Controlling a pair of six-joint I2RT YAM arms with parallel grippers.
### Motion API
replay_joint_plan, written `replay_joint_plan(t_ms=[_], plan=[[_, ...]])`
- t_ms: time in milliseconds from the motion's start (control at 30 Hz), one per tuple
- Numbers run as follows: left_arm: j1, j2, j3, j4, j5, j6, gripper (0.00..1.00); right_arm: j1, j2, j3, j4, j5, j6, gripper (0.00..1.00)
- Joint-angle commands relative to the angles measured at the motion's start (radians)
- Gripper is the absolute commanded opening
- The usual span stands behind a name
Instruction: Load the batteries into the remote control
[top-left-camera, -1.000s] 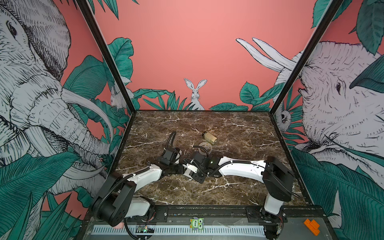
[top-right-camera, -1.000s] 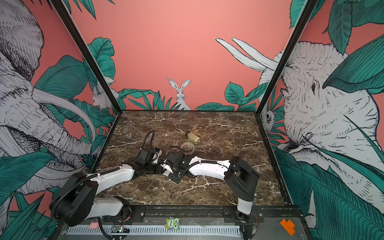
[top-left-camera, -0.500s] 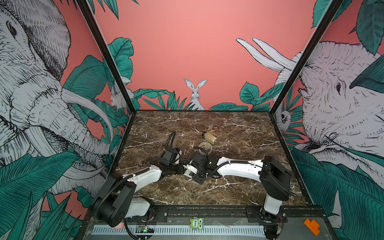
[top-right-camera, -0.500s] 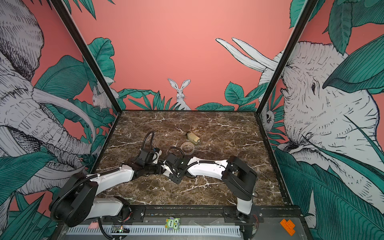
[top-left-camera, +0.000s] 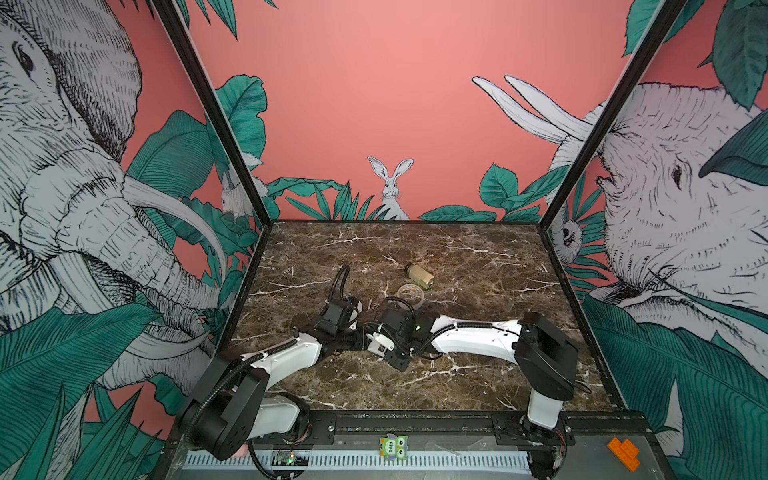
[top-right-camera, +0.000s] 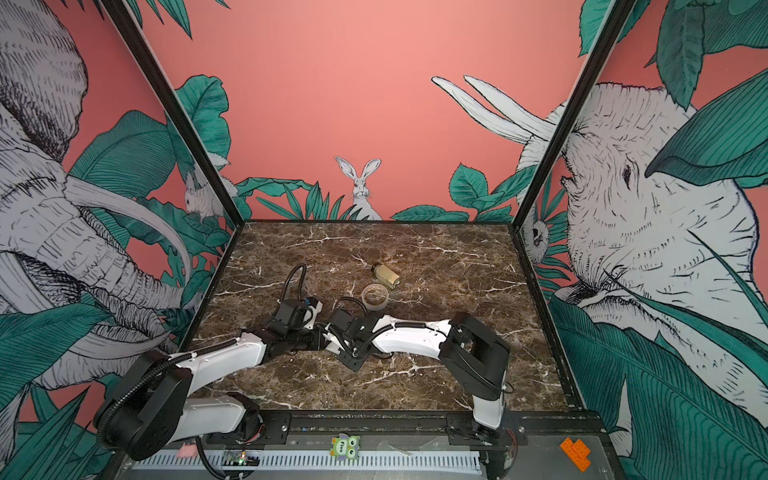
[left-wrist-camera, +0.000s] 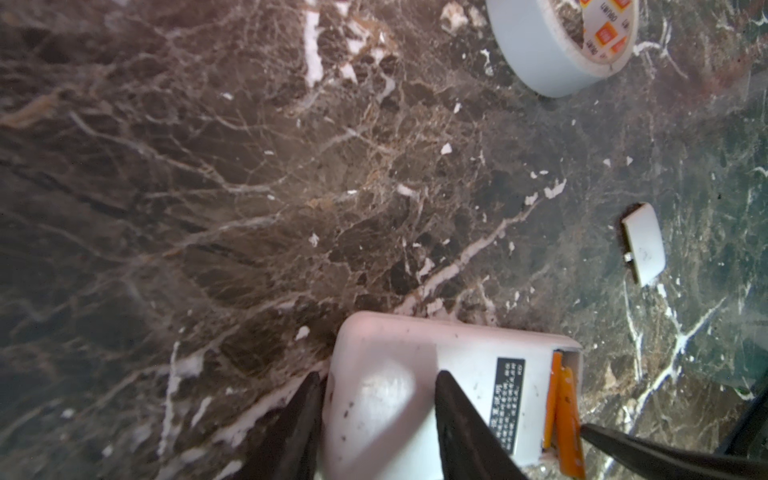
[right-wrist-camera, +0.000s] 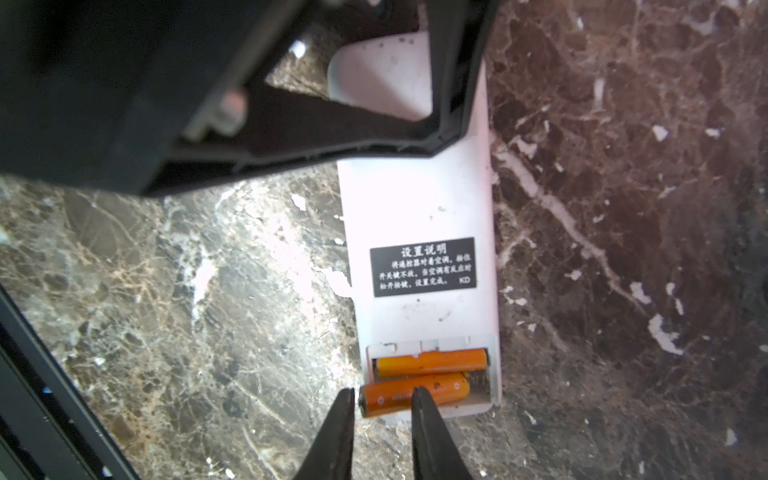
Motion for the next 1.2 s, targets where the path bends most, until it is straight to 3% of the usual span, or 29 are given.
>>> replay_joint_plan(t_ms=[0,1167], plan=[[0.002,-0.002,-0.033,-0.080,0.000,-0.006,0.46,0.008,0.005,0.003,-0.035,0.030,0.002,0.23],[0.002,0.028,-0.030,-0.065,0.009,-0.002,0.46,0.016,0.025,0.010,-0.068,0.119,-0.025,0.17]])
